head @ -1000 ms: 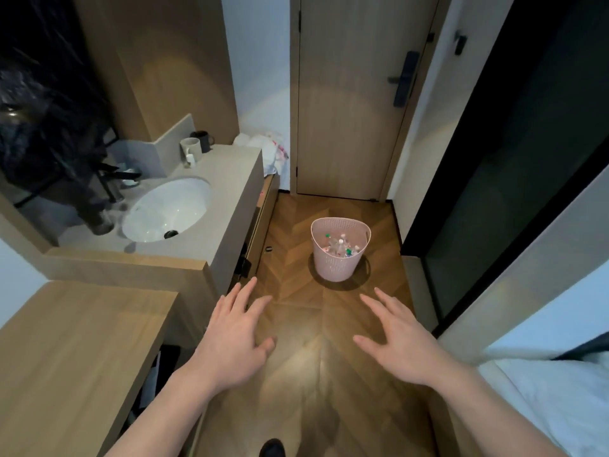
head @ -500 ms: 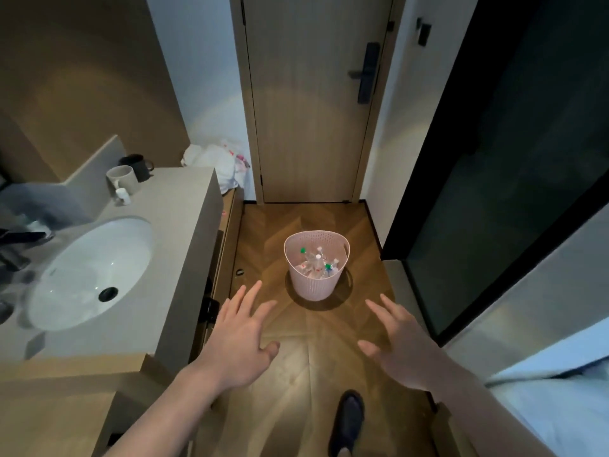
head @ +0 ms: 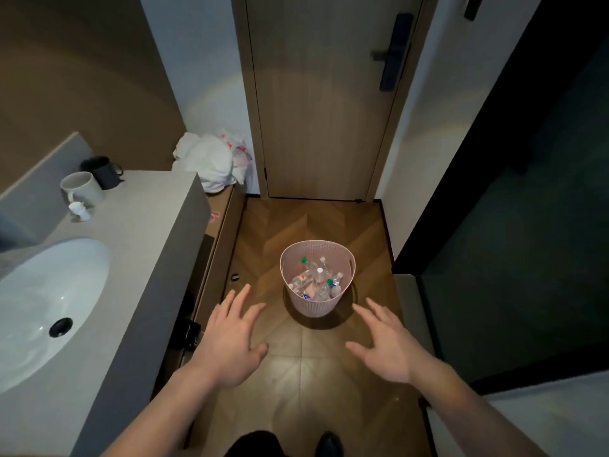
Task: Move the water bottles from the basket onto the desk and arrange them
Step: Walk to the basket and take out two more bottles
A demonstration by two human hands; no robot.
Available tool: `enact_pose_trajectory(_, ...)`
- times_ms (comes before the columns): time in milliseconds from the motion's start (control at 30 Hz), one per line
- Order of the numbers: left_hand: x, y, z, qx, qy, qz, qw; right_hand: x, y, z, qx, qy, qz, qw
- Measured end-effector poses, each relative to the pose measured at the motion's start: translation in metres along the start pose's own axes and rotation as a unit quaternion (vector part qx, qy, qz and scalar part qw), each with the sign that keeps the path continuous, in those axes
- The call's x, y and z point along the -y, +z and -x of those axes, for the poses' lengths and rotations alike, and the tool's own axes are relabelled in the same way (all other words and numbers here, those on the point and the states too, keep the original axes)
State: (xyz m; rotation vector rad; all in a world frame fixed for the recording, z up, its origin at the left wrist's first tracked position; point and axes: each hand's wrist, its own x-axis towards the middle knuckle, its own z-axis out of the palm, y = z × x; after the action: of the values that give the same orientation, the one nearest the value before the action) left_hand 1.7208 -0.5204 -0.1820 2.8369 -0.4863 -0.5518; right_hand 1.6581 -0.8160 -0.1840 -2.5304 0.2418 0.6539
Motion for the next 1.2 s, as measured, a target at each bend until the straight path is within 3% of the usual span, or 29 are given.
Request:
enact_pose_trajectory(367, 0.018, -0.026, -0.186, 0.037, 0.010, 0.027, 0.999, 0.009, -0.066, -0.164, -0.004, 0.021, 0.003, 1.000)
enact_pose_trajectory(767, 0.066, -0.056, -0.425, 0.131, 0.085, -0.015, 0.988, 0.032, -0.107, -0.363, 0.004, 0.078, -0.045, 0.996)
enact_pose_trajectory(933, 0.062, -0.036, -0.488, 0.209, 0.045, 0.003, 0.977, 0.007, -0.092, -0.419, 0.004, 0.082, -0.046, 0.996)
enact_pose_trajectory(1067, 0.055, -0.012, -0.525, 0.142, 0.072, -0.011, 0.987, -0.025, -0.071, -0.469, 0.026, 0.088, -0.092, 0.991)
enact_pose_trajectory(1200, 0.059, 0.041, -0.561, 0.216, 0.002, 0.048, 0.975, -0.051, -0.053, -0.520, 0.027, 0.065, -0.134, 0.988)
